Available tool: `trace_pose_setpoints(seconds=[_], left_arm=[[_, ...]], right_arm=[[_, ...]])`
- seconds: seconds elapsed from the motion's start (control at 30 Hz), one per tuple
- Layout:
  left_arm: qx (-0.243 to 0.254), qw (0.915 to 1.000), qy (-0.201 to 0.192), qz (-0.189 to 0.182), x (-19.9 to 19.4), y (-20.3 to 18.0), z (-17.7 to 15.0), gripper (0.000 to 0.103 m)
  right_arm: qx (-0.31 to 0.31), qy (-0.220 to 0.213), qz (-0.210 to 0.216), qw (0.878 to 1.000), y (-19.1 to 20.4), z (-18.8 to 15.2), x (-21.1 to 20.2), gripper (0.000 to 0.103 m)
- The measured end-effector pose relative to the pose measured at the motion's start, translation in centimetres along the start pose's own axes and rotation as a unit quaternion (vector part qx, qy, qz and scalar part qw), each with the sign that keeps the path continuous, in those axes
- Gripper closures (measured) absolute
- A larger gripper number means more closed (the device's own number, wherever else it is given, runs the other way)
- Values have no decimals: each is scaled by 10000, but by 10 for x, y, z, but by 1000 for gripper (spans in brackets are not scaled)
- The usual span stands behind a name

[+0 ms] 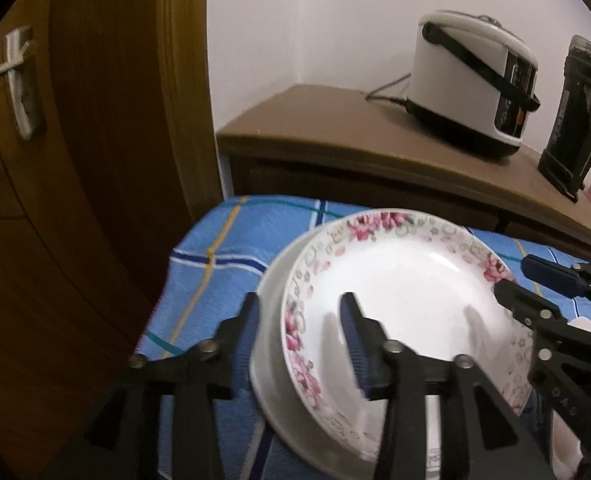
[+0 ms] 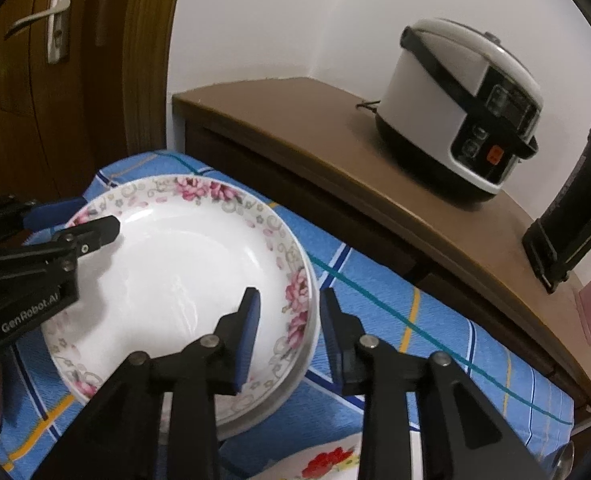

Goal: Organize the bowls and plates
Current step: 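Open both tools to release the plate and move toward the red-flower plate, then grasp the red-flower plate rim with the left tool while the right tool grips its rim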

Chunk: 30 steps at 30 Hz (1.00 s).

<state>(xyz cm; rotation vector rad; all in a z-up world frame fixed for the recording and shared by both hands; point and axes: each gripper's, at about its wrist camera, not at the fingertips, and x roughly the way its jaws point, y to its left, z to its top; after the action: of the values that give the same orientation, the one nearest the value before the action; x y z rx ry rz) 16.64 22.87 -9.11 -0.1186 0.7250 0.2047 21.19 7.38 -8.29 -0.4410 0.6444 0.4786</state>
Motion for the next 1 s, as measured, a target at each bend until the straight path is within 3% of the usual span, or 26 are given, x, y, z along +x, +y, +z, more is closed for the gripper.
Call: trace_pose_setpoints(seconds=[0.43,1.0], left_arm=[[195,9993,-251,193,-12,-8,1,51],[399,9984,-369,-128,-52,-49,-13,51]], right_arm=[[667,-413,-138,9968,-43,-33,-64,59],[1242,-232,-651,9898,-91,-87,-97,59]])
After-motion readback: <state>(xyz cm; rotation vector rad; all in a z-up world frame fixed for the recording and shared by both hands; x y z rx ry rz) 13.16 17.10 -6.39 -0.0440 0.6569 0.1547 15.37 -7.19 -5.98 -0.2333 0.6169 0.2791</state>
